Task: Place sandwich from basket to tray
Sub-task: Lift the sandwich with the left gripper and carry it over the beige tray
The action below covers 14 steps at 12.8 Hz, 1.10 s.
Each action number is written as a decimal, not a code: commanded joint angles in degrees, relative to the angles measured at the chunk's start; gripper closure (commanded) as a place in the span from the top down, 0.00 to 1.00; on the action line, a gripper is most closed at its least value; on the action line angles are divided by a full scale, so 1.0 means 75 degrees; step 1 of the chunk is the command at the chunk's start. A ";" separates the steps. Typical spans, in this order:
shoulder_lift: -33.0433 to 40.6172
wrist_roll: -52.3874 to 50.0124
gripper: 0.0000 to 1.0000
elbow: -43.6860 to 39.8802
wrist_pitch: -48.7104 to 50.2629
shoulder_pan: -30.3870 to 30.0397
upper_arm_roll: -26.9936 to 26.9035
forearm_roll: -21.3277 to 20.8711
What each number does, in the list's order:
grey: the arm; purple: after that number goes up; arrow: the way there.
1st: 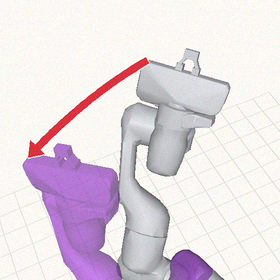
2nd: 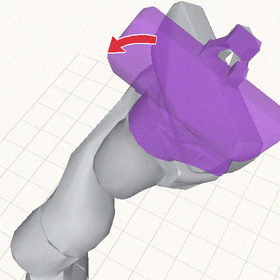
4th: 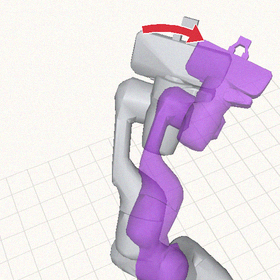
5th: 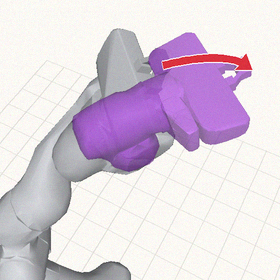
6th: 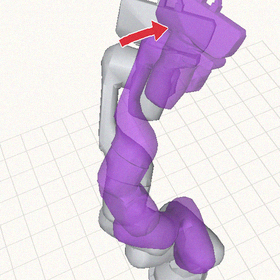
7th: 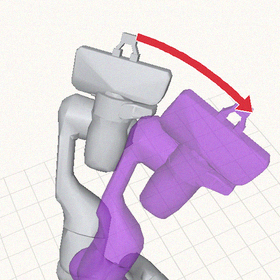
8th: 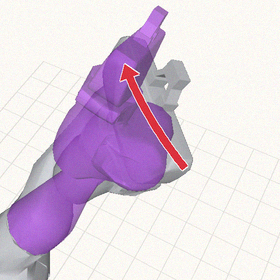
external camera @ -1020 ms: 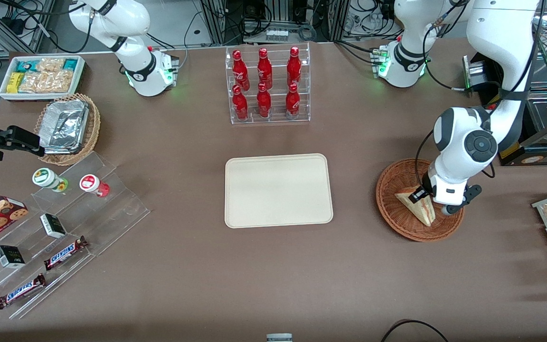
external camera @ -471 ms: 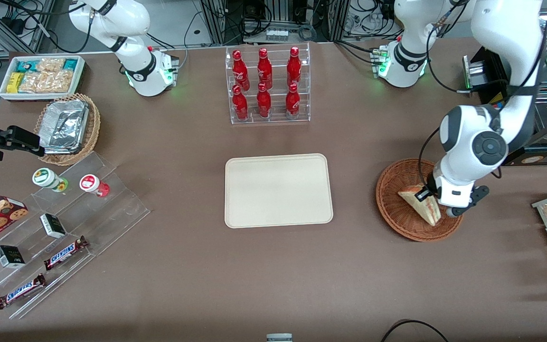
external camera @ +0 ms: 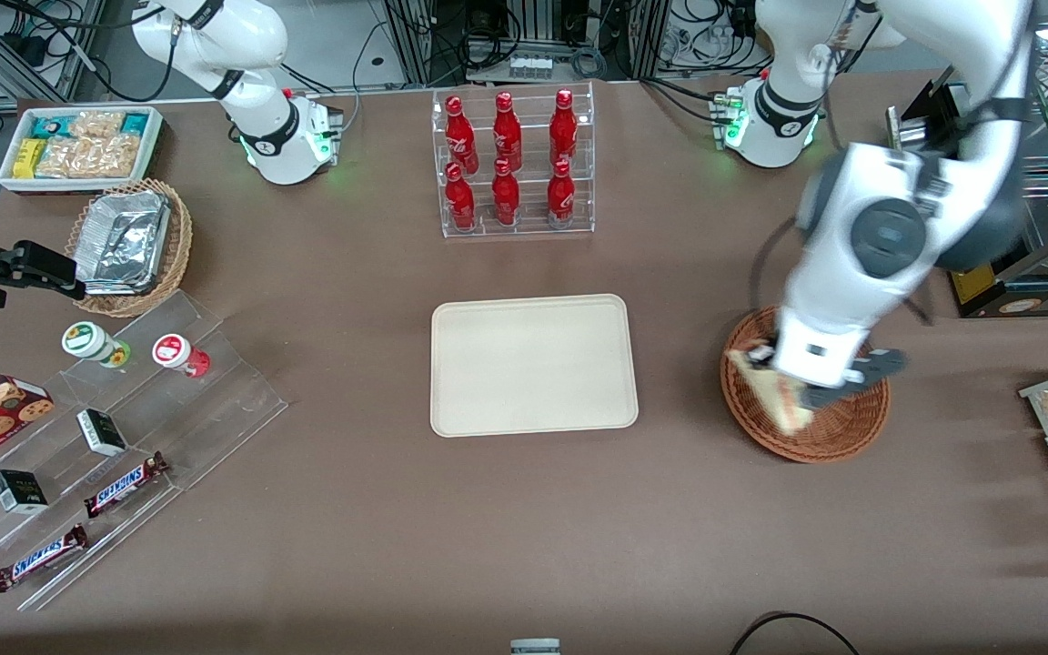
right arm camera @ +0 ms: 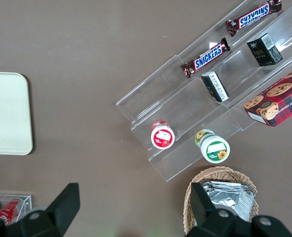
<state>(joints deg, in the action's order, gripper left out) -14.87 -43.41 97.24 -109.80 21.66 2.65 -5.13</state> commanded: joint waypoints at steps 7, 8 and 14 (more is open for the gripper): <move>-0.2973 -0.0470 0.00 -0.2677 -0.0358 0.2664 -0.0108 -0.0019; -0.3067 -0.0459 0.00 -0.2665 -0.0580 0.2782 -0.0108 -0.0019; -0.3957 -0.0657 0.00 -0.2653 -0.1273 0.3475 -0.0108 -0.0043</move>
<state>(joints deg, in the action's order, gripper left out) -42.14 -46.96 79.17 -118.56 46.42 2.72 -5.10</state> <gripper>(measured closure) 0.859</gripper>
